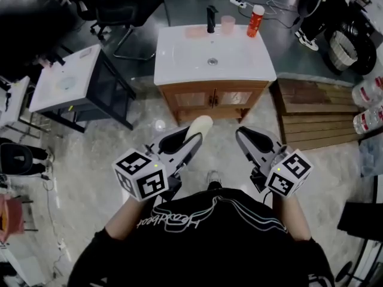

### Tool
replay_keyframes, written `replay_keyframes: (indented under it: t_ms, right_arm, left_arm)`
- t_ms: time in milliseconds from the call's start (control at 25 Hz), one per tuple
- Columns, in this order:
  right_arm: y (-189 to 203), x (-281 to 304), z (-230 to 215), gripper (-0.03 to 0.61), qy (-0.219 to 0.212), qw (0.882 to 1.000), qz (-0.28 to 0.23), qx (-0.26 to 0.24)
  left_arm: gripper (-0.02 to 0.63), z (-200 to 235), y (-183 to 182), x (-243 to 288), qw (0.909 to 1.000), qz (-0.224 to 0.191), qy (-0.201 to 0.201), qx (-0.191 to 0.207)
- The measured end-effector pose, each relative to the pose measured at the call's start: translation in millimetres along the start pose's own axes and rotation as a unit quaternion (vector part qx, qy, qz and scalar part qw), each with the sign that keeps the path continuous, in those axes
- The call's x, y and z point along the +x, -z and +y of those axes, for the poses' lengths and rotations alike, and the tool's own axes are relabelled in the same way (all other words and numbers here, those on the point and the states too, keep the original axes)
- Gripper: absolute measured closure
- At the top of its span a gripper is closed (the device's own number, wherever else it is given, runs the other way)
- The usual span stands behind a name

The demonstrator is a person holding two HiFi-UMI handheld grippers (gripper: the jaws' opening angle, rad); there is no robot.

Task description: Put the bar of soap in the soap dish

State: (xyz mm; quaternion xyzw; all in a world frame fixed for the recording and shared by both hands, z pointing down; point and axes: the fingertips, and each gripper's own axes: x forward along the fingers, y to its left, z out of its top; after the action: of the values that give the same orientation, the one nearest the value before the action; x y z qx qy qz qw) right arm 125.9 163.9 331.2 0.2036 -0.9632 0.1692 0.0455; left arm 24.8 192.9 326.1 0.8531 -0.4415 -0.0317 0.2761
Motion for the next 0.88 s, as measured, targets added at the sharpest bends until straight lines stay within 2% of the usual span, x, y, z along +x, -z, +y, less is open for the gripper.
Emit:
replay_keyframes:
  t_ms: [280, 520, 720, 880]
  right_arm:
    - [-13.5, 10.1, -61.9, 0.535, -0.018, 1.0, 0.008, 0.006]
    - [-33.5, 6.3, -104.3, 0.542, -0.038, 0.999, 0.007, -0.003]
    - [-37.4, 2.9, -115.3, 0.546, -0.049, 0.999, -0.003, -0.006]
    - [-38.4, 3.8, -120.8, 0.546, -0.051, 0.999, -0.005, 0.001]
  left_arm:
    - [0.488, 21.4, -17.7, 60.7, 0.9999, -0.003, -0.01, -0.009]
    - [0.488, 21.9, -37.8, 107.3, 0.9998, -0.014, -0.015, -0.008]
    - [0.488, 22.3, -39.8, 117.8, 0.9996, -0.024, -0.012, 0.002]
    - [0.488, 24.3, -37.6, 123.1, 0.9998, -0.015, -0.013, -0.002]
